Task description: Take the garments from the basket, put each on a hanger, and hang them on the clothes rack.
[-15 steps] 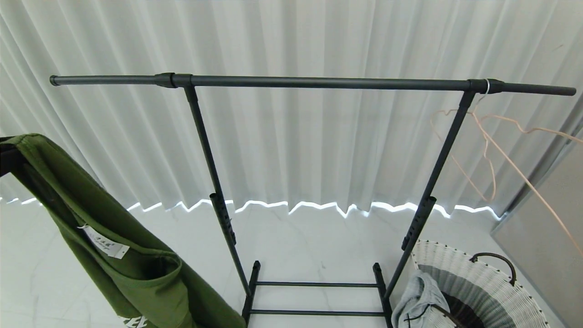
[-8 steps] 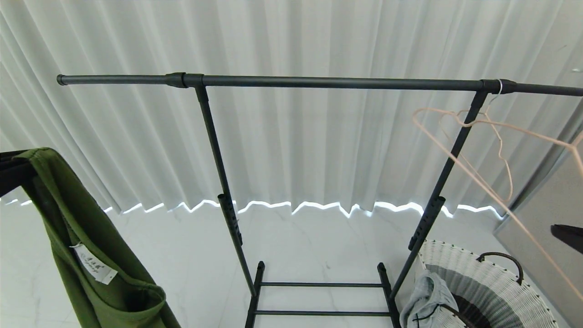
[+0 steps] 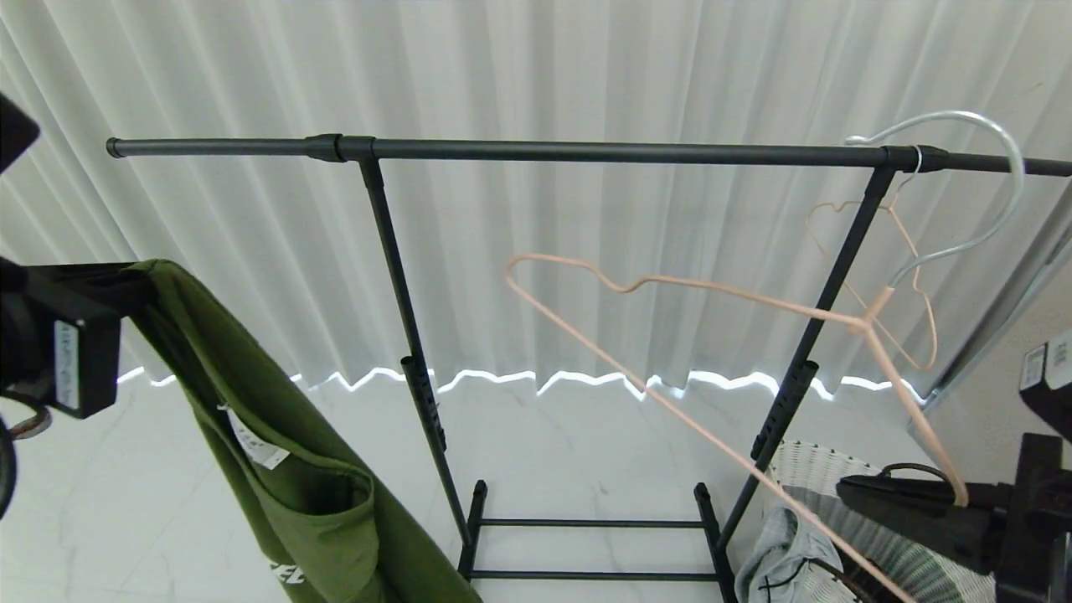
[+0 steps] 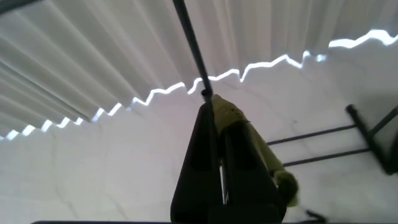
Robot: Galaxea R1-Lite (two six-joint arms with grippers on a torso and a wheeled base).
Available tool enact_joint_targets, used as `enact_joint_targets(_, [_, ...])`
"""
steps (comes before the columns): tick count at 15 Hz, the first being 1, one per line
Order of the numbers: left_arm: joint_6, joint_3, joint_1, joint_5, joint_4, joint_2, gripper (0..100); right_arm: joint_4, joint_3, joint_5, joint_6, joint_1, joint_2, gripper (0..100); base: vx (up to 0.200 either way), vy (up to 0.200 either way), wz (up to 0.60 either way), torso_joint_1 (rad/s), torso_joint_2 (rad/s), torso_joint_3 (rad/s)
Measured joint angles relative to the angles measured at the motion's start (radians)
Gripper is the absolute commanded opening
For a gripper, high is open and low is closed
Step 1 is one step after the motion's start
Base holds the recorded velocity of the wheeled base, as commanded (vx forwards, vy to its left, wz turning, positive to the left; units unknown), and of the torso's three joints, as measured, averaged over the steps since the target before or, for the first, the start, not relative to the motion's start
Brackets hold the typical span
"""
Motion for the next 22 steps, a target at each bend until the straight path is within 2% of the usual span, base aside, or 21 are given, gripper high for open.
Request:
enact_joint_targets(3, [-0.175, -0.084, -0.023, 0.041, -0.001, 0.114, 0, 0.001, -0.02, 0.0, 0.081, 0.171, 0.052, 0, 0.0, 0.0, 0.0, 0.0, 0.0, 0.0])
enact_joint_targets(5, [-0.308, -0.113, -0.076, 0.073, 0.0, 0.171, 0, -0.001, -0.033, 0.0, 0.088, 0.225, 0.076, 0, 0.0, 0.0, 0.0, 0.0, 0.0, 0.0])
enact_joint_targets(7, [-0.374, -0.122, -0.136, 0.081, 0.0, 0.203, 0, -0.001, -0.048, 0.0, 0.089, 0.249, 0.09, 0, 0.0, 0.0, 0.0, 0.0, 0.0, 0.0])
enact_joint_targets(14, [-0.386, -0.125, -0.253, 0.084, 0.0, 0.225, 0, -0.012, -0.08, -0.014, 0.106, 0.255, 0.153, 0, 0.0, 0.0, 0.0, 0.0, 0.0, 0.0])
enact_joint_targets(17, [-0.385, -0.12, -0.259, 0.124, 0.0, 0.225, 0, -0.011, -0.084, -0.025, 0.107, 0.249, 0.156, 0, 0.0, 0.0, 0.0, 0.0, 0.0, 0.0])
enact_joint_targets(22, [-0.384, -0.117, -0.266, 0.129, 0.0, 0.224, 0, -0.01, -0.105, -0.039, 0.107, 0.238, 0.155, 0, 0.0, 0.0, 0.0, 0.0, 0.0, 0.0])
